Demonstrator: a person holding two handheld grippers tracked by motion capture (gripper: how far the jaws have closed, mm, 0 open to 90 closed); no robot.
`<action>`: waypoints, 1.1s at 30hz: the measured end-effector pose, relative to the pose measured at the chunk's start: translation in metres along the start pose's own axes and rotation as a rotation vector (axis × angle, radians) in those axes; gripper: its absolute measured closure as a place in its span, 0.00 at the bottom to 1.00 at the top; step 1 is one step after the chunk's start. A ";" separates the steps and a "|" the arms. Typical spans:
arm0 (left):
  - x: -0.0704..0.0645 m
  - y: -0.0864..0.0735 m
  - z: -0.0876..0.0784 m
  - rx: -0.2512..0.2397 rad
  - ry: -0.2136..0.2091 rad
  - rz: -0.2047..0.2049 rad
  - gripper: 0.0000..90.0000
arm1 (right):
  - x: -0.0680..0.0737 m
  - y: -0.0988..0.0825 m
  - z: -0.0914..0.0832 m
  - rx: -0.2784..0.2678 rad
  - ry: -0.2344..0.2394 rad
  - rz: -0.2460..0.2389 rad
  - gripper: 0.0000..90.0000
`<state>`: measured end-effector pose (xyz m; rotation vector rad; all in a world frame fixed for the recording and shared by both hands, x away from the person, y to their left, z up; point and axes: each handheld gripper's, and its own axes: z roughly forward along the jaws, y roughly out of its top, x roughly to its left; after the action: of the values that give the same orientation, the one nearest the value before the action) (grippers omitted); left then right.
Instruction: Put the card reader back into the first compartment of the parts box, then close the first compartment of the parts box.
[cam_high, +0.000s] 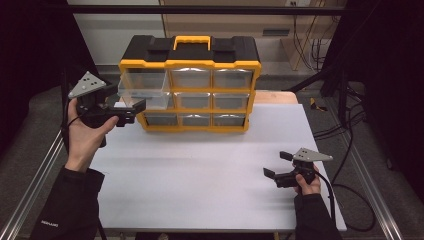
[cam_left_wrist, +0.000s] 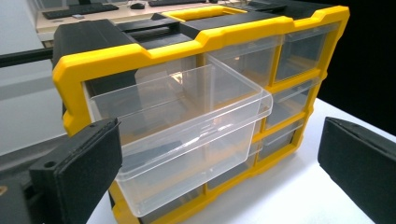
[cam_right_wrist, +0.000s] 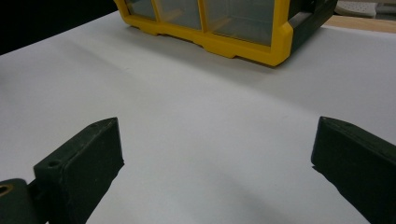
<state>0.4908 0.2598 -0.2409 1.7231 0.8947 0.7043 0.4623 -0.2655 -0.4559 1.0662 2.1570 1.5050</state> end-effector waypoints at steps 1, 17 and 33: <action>0.000 -0.001 -0.001 0.001 0.000 0.000 0.00 | 0.000 0.000 0.000 0.000 0.000 0.000 0.03; -0.003 -0.019 -0.004 -0.008 -0.016 0.008 0.00 | 0.000 0.000 0.000 0.001 0.002 0.003 0.02; -0.002 -0.034 -0.002 -0.011 -0.038 -0.005 0.00 | -0.001 -0.001 0.001 0.001 0.002 0.001 0.02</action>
<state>0.4801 0.2657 -0.2727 1.7188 0.8676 0.6701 0.4630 -0.2653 -0.4568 1.0673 2.1590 1.5063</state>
